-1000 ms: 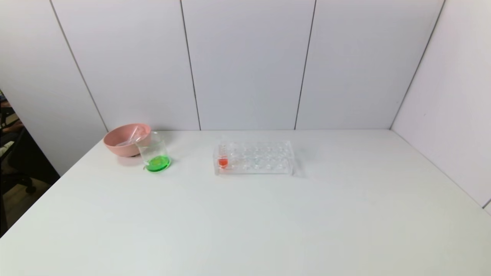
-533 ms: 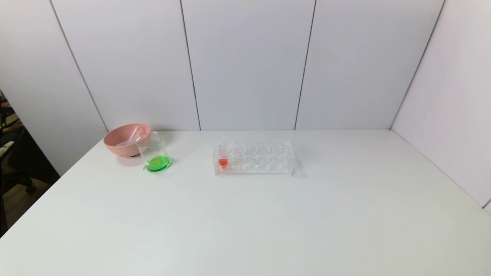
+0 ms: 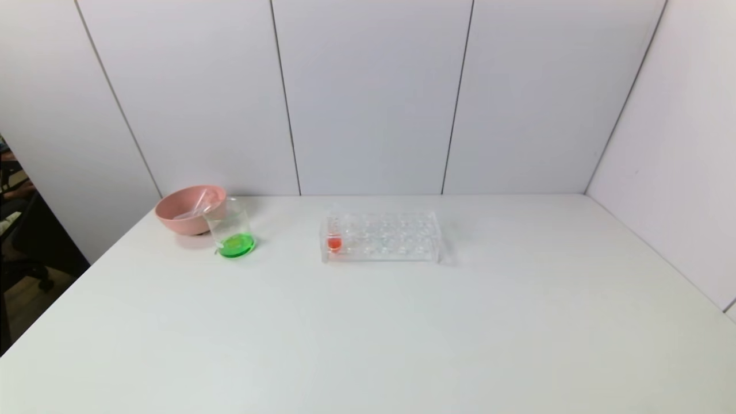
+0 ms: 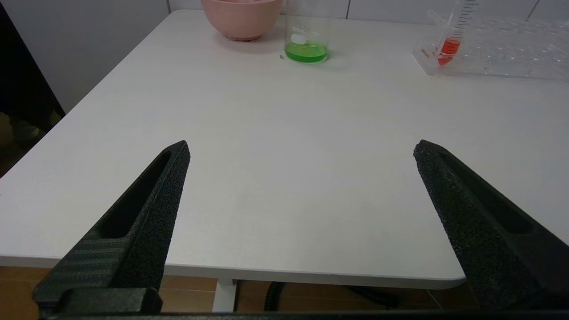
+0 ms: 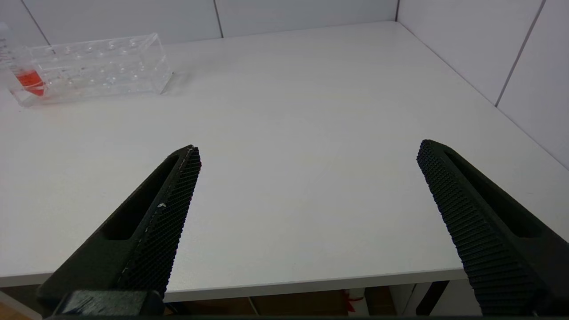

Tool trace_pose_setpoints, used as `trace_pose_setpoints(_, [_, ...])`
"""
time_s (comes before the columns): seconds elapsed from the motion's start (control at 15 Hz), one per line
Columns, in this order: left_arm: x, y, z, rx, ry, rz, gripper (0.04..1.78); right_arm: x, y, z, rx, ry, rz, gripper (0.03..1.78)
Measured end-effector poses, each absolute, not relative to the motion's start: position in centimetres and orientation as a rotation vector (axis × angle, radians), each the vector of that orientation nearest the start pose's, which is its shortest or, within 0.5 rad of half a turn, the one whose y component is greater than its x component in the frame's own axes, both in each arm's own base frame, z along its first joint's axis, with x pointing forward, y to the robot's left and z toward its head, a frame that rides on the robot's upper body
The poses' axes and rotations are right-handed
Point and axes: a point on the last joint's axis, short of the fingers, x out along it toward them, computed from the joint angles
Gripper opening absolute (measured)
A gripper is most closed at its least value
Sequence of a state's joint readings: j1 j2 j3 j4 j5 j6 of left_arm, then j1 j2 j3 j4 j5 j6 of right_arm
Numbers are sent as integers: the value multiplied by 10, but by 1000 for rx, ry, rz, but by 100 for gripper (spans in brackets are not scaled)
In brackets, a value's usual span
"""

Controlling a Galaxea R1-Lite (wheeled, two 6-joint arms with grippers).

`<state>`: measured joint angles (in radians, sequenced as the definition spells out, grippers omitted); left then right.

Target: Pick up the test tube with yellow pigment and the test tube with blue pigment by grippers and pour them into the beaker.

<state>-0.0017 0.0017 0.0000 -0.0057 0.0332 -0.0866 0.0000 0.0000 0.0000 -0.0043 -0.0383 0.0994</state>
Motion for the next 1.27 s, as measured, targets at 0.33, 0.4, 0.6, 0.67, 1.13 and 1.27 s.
trace_pose_setpoints(0.33, [-23, 1, 76, -86, -5, 31, 176, -23, -1, 76, 99, -6, -38, 177])
trace_pose_setpoints(0.4, [-23, 1, 76, -87, -5, 31, 176, -23, -1, 76, 99, -6, -38, 177])
trace_pose_setpoints(0.6, [-23, 1, 76, -87, -5, 31, 176, -23, -1, 76, 98, -6, -38, 177])
trace_pose_setpoints(0.67, [-23, 1, 76, -87, -5, 31, 176, -23, -1, 76, 94, -6, -38, 177])
trace_pose_setpoints(1.13, [-23, 1, 76, -87, -5, 32, 176, -23, -1, 76, 97, -5, -38, 177])
trace_pose_setpoints(1.27, [-23, 1, 76, -86, -5, 31, 176, -23, -1, 76, 94, -5, -38, 177])
